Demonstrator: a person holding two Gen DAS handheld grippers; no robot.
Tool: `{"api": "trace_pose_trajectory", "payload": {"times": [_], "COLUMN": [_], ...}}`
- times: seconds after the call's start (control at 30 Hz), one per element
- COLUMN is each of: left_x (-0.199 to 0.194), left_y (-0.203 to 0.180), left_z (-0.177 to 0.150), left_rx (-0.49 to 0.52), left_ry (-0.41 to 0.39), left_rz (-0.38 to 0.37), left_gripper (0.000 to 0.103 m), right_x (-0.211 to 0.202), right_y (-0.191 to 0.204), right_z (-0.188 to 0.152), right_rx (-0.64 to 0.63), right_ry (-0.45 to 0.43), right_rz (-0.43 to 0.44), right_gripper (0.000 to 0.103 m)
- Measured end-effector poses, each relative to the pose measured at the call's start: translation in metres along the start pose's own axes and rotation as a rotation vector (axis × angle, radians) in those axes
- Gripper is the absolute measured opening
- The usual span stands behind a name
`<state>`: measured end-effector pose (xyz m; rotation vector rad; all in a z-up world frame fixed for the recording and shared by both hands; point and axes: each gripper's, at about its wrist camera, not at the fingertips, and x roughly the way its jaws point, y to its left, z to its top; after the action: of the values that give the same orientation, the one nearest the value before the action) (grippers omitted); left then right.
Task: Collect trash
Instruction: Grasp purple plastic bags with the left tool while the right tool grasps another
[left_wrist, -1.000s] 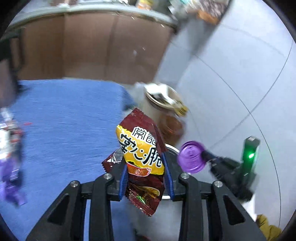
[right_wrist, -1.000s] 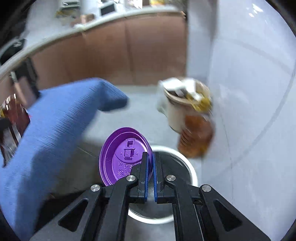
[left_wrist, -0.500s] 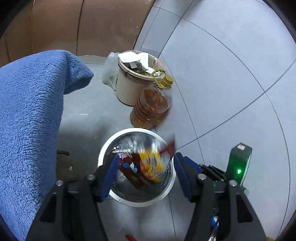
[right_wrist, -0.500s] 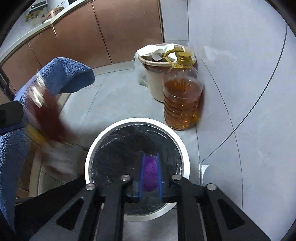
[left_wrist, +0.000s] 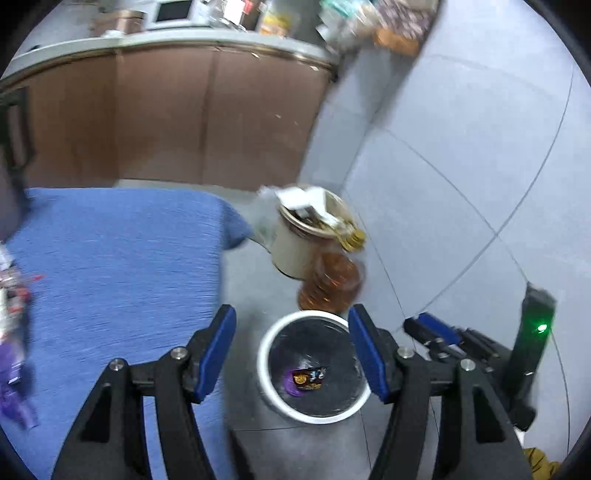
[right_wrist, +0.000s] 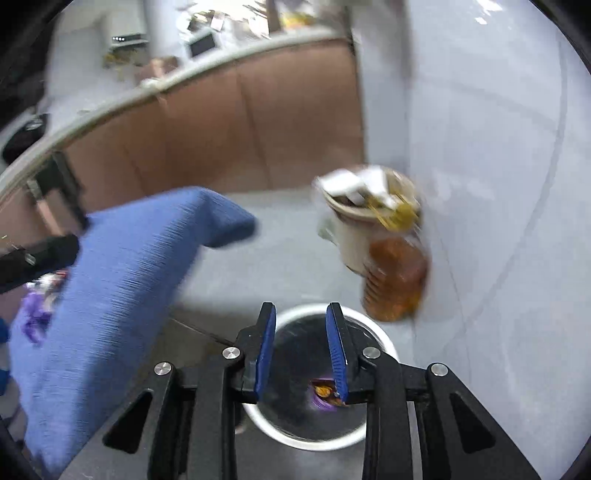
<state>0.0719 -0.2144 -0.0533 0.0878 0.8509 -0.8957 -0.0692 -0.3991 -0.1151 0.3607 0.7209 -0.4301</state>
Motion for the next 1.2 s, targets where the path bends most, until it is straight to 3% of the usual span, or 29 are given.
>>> {"api": "trace_pose_trajectory", "payload": {"times": [0.2,0.47,0.63,0.8,0.93,1.2], "left_x": [-0.071,-0.118,-0.133,-0.124,-0.101,-0.069], "left_y": [0.071,0.172,0.233,0.276,0.300,0.322], "left_z": [-0.021,-0.066,-0.083,-0.079,-0.073,-0.084], "left_rx": [-0.096,-0.241,-0.392,-0.505,-0.595,-0.713], "left_ry": [-0.085,-0.109,-0.116,-0.091,-0.040,0.019], "left_rz": [0.122,0.269,0.260,0.252,0.233,0.139], "left_gripper": [0.062,0.061,0.061,0.060,0.059,0.042], "right_x": [-0.034,-0.024,-0.002,0.029,0.056,0.114], "right_y": [0.069,0.156,0.213,0.268,0.303,0.351], "right_z": [0.020,0.032,0.028,0.019,0.011,-0.001], "right_rx": [-0.104,-0.207,-0.259,-0.297,-0.328,-0.299], "right_ry": [-0.050,0.017,0.099,0.204,0.274,0.403], "right_rz": [0.186,0.411,0.543,0.670,0.713,0.784], "right_gripper": [0.034,0.035,0.035,0.035,0.035,0.045]}}
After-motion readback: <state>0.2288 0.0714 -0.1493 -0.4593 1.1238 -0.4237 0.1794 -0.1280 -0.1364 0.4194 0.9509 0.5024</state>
